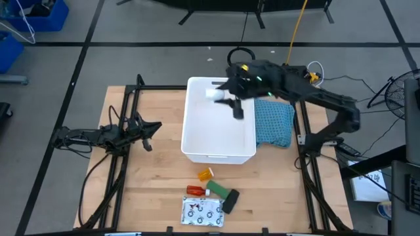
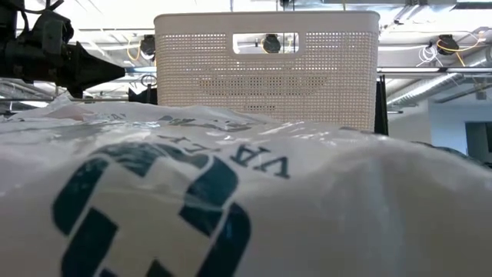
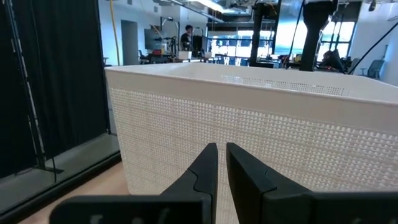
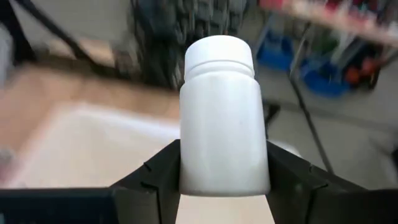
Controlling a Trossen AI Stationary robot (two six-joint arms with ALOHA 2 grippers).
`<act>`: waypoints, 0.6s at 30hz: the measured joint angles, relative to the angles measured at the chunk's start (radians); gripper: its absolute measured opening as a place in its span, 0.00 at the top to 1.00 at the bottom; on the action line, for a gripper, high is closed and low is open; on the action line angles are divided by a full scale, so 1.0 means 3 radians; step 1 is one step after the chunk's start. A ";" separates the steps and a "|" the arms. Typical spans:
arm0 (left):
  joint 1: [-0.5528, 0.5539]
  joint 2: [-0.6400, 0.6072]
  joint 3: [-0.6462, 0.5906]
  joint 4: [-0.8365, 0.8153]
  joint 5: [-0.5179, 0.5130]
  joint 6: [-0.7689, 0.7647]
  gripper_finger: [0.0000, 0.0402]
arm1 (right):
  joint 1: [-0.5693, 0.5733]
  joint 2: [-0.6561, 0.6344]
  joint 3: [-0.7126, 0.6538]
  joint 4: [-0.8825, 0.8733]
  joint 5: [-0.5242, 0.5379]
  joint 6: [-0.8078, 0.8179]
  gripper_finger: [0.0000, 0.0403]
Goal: Pick & place medical supplies in basket/bin
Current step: Put the white pill bottle into the white bin
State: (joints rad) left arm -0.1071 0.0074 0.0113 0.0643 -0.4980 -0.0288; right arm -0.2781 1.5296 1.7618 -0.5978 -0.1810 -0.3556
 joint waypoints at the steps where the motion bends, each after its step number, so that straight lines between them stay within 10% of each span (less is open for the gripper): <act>1: 0.0000 0.0000 0.0000 0.0000 0.0000 0.0000 0.91 | -0.0063 0.0079 0.0022 -0.0115 0.0002 -0.0074 0.57; 18: 0.0000 0.0003 -0.0001 0.0003 0.0000 0.0065 0.91 | -0.0087 0.1418 0.0021 -0.0905 0.0401 -0.1005 0.57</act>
State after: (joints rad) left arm -0.1072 0.0084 0.0109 0.0650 -0.4980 -0.0093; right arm -0.3042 1.9550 1.7679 -0.8693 -0.0606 -0.6571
